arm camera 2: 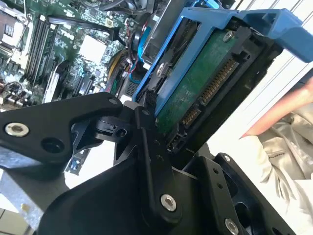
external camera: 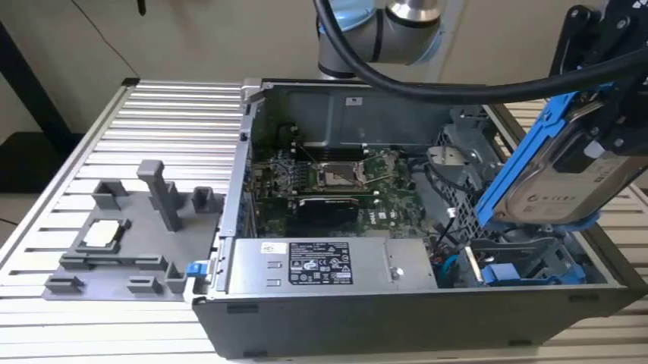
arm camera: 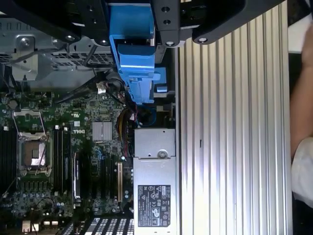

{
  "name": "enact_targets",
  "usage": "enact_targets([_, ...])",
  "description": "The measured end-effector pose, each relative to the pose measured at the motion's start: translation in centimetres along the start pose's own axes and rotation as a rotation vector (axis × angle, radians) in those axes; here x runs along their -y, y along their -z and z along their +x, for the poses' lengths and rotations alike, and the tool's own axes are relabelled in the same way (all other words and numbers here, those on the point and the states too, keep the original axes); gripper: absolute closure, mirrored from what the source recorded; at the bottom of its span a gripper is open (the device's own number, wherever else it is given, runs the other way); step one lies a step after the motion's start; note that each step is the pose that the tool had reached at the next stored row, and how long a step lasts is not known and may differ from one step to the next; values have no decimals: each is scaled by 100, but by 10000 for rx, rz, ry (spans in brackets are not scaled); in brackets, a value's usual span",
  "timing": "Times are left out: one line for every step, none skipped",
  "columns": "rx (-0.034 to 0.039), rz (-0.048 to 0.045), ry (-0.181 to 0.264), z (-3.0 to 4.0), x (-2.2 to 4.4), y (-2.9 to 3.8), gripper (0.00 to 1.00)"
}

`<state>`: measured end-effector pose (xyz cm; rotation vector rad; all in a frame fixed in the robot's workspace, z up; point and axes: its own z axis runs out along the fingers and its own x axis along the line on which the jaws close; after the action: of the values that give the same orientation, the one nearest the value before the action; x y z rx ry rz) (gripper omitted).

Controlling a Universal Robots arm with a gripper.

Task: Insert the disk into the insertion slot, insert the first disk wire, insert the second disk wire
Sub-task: 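Insert the disk into the insertion slot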

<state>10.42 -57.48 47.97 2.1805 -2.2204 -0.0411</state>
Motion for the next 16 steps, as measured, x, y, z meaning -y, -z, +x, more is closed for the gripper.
enact_targets([3,0,0,0,0,-9,67])
enact_targets([6,0,0,0,1,-18,67])
enact_targets([9,0,1,0,1,-25,67])
enact_targets([13,0,0,0,1,-34,67])
enact_targets([17,0,1,0,2,-42,67])
enact_targets([19,0,1,0,2,-50,67])
enact_targets([21,0,1,0,2,-58,67])
enact_targets([23,0,1,0,2,-64,67])
enact_targets([24,0,1,0,3,-70,67])
enact_targets([28,0,1,0,3,-76,67])
enact_targets([31,-1,1,0,3,-83,67])
enact_targets([35,-1,1,0,3,-90,67])
enact_targets([38,-1,1,0,4,-97,67])
enact_targets([43,-1,1,0,4,-104,67])
enact_targets([50,-1,1,0,6,-111,67])
enact_targets([58,-1,1,0,9,-118,67])
